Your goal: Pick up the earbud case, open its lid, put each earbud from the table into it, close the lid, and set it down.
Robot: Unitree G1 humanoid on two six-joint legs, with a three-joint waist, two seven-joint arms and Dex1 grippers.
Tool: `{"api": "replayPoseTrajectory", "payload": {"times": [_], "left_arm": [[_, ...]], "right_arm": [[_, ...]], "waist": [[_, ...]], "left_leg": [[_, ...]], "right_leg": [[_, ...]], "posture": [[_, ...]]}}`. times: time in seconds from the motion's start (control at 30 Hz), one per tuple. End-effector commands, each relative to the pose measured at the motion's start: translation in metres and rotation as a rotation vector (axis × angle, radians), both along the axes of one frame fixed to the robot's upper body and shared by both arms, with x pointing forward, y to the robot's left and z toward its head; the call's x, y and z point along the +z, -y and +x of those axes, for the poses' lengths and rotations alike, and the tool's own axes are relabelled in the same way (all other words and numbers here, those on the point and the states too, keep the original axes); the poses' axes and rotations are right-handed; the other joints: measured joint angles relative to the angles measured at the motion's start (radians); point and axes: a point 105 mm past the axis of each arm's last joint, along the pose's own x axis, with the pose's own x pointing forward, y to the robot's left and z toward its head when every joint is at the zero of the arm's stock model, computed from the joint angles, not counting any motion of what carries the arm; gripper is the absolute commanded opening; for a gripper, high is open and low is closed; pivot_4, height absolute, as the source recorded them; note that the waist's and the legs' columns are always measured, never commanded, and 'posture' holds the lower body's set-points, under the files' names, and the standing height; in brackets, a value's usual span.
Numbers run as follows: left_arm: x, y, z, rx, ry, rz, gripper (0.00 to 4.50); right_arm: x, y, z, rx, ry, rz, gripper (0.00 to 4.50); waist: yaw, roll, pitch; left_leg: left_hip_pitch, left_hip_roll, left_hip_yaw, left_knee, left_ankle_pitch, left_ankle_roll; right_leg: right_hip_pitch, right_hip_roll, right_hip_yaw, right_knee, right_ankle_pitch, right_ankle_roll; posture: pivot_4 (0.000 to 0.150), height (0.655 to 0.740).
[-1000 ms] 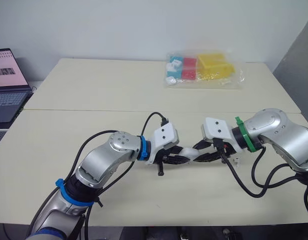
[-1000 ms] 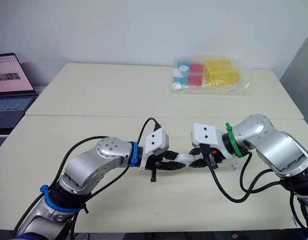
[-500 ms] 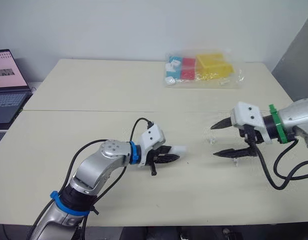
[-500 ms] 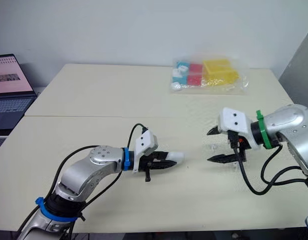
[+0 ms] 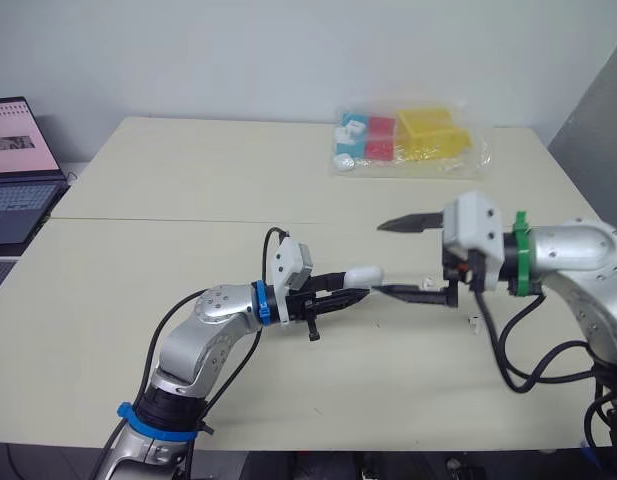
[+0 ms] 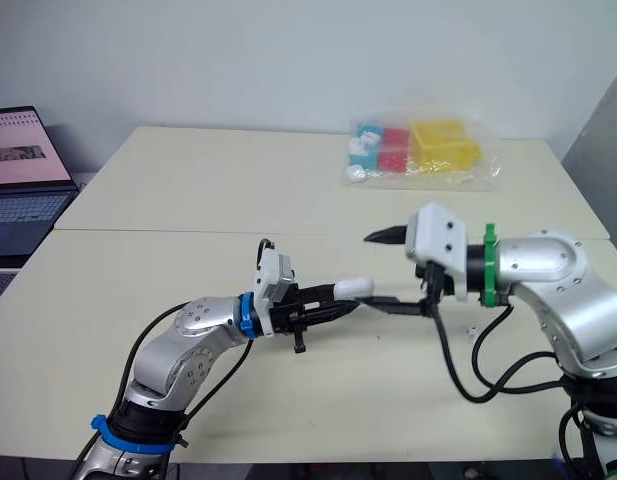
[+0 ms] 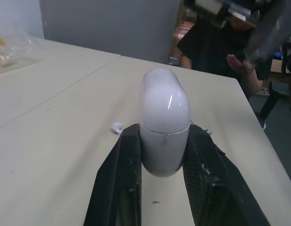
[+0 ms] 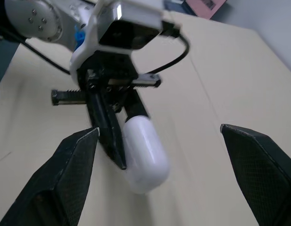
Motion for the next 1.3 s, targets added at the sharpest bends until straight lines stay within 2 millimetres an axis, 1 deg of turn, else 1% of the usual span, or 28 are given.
{"api": "replayPoseTrajectory", "payload": {"times": [0.03,0.3,0.5,0.6,0.8,0.9,0.97,1.03,1.07,1.1,1.17,1.2,1.23,1.3], "left_arm": [[0.007,0.005,-0.007,-0.051,0.046,-0.007,0.81],[0.001,0.004,-0.013,-0.07,0.065,0.021,0.81],[-0.004,0.005,-0.014,-0.094,0.109,0.065,0.81],[-0.006,0.004,-0.017,-0.108,0.112,0.08,0.81],[-0.006,0.004,-0.013,-0.084,0.103,0.071,0.81],[-0.004,0.002,-0.006,-0.035,0.106,0.051,0.81],[-0.003,0.0,-0.003,-0.007,0.121,0.045,0.81],[-0.001,-0.001,0.001,0.039,0.143,0.033,0.81],[0.0,-0.002,0.004,0.062,0.162,0.03,0.81],[0.001,-0.003,0.005,0.076,0.176,0.029,0.81],[0.001,-0.004,0.006,0.091,0.195,0.032,0.81],[0.001,-0.004,0.006,0.09,0.2,0.035,0.81],[-0.001,-0.005,0.005,0.079,0.211,0.053,0.81],[-0.004,-0.006,0.005,0.061,0.224,0.077,0.81]], "right_arm": [[0.008,0.001,0.007,-0.027,0.075,-0.015,4.31],[0.009,0.004,0.015,-0.046,0.078,-0.02,4.31],[0.018,0.007,0.019,-0.06,0.078,-0.002,4.31],[0.021,0.006,0.019,-0.062,0.052,0.023,4.31],[0.024,0.009,0.013,-0.043,0.012,0.023,4.31],[0.032,0.024,0.002,-0.056,-0.091,0.057,4.31],[0.037,0.038,0.002,-0.123,-0.118,0.082,4.31],[0.034,0.06,0.006,-0.274,-0.152,0.105,4.31],[0.028,0.073,0.009,-0.37,-0.168,0.104,4.31],[0.023,0.082,0.009,-0.434,-0.178,0.102,4.31],[0.012,0.095,0.007,-0.53,-0.172,0.087,4.31],[0.005,0.103,0.009,-0.613,-0.161,0.101,4.31],[-0.006,0.113,0.011,-0.735,-0.139,0.132,4.31],[-0.024,0.127,0.009,-0.902,-0.132,0.175,4.31]], "waist": [[0.0,0.0,0.0],[0.0,0.0,0.0],[0.0,0.0,0.0],[0.0,0.0,0.0],[0.0,0.0,0.0],[0.0,0.0,0.0],[0.004,0.0,0.0],[0.004,0.0,0.0],[0.006,0.0,0.0],[0.007,-0.001,0.0],[0.007,-0.001,-0.001],[0.007,-0.001,-0.001],[0.006,-0.001,-0.001],[0.003,-0.002,-0.002]], "left_leg": [[0.0,0.0,0.0,0.0,0.0,0.0],[0.0,0.001,-0.001,0.0,0.0,0.0],[0.0,0.001,0.0,0.0,0.0,0.0],[0.0,0.001,0.0,0.0,0.0,0.0],[0.0,0.001,-0.001,0.0,0.0,0.0],[0.0,0.001,-0.001,0.0,0.0,0.0],[-0.001,0.001,-0.001,0.0,0.0,0.0],[-0.001,0.001,-0.001,0.0,0.0,0.0],[-0.001,0.001,0.0,0.0,0.0,0.0],[-0.001,0.001,-0.001,0.0,0.0,0.0],[-0.001,0.0,0.0,0.0,0.0,0.0],[-0.001,0.0,0.0,0.0,0.0,0.0],[-0.001,0.0,0.0,0.0,0.0,0.0],[0.0,0.001,-0.001,-0.001,0.0,0.0]], "right_leg": [[0.0,0.0,0.0,0.0,0.0,0.0],[0.0,0.001,0.0,0.0,0.0,-0.001],[0.0,0.001,0.0,0.0,0.0,-0.001],[0.0,0.001,0.0,0.0,0.0,-0.001],[0.0,0.001,0.0,0.0,0.0,-0.001],[0.0,0.001,0.0,0.0,0.001,-0.001],[0.0,0.001,-0.001,0.0,0.001,-0.002],[0.0,0.0,-0.001,-0.001,0.002,-0.003],[0.0,0.0,0.0,-0.001,0.002,-0.003],[0.0,0.0,-0.001,-0.001,0.002,-0.003],[0.0,0.0,0.0,-0.001,0.002,-0.003],[0.0,0.0,0.0,-0.001,0.002,-0.003],[0.0,0.0,0.0,-0.001,0.0,-0.001],[0.001,0.001,-0.001,-0.001,-0.001,0.002]], "posture": [[0.15,0.7378],[0.15,0.7378],[0.15,0.7378],[0.15,0.7378],[0.15,0.7378],[0.15,0.7378],[0.15,0.7378],[0.15,0.7378],[0.15,0.7378],[0.15,0.7378],[0.15,0.7378],[0.15,0.7378],[0.15,0.7378],[0.15,0.7378]]}}
